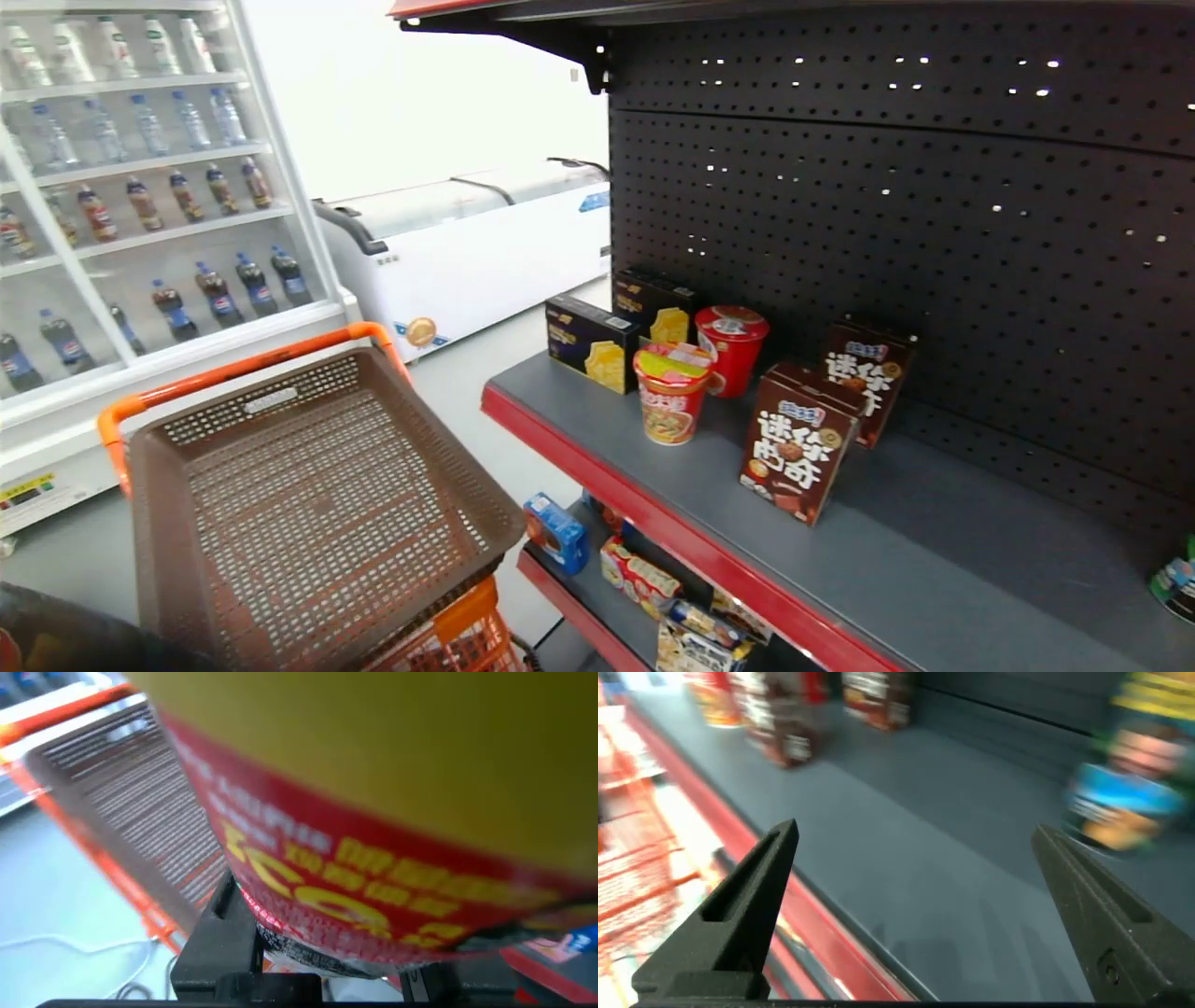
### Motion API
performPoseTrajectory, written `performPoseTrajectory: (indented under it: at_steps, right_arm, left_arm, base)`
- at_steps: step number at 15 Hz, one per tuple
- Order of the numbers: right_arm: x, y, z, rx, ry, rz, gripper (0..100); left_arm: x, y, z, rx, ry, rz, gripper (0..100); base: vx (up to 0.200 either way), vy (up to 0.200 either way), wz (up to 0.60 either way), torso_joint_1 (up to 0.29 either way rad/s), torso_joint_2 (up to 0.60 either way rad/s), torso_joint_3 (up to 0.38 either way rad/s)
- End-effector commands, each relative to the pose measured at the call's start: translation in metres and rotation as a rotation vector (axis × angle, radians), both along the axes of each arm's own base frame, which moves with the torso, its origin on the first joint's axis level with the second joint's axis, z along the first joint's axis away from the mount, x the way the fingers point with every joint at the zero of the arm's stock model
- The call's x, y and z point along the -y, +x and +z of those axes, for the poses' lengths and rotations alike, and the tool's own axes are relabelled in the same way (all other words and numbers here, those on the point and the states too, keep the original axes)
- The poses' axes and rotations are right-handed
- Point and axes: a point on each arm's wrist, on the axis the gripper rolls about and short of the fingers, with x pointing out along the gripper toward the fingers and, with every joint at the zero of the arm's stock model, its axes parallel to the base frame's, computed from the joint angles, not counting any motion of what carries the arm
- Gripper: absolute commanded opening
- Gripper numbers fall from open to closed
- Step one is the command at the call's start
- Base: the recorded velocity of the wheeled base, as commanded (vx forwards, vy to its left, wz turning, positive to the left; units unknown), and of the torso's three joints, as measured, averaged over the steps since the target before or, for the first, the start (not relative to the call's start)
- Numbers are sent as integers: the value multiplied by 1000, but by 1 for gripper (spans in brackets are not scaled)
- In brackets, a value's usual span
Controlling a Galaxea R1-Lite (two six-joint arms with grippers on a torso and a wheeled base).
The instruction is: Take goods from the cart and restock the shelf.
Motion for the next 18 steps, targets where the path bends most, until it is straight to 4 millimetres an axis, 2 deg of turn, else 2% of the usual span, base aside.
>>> performPoseTrajectory:
  at_steps: [1,15,18]
  right_arm:
    - [0,0,0,-1,0,0,100]
    - [0,0,0,-1,0,0,100]
    - [0,0,0,-1,-5,0,100]
  left_arm:
    - [0,0,0,2,0,0,0]
    - [-2,-9,-4,32,-6,3,0]
    - [-2,-14,-5,38,-5,5,0]
  base:
    - [0,0,-600,-2,12,2]
    - [0,0,-600,2,2,1]
    - [0,0,0,0,0,0]
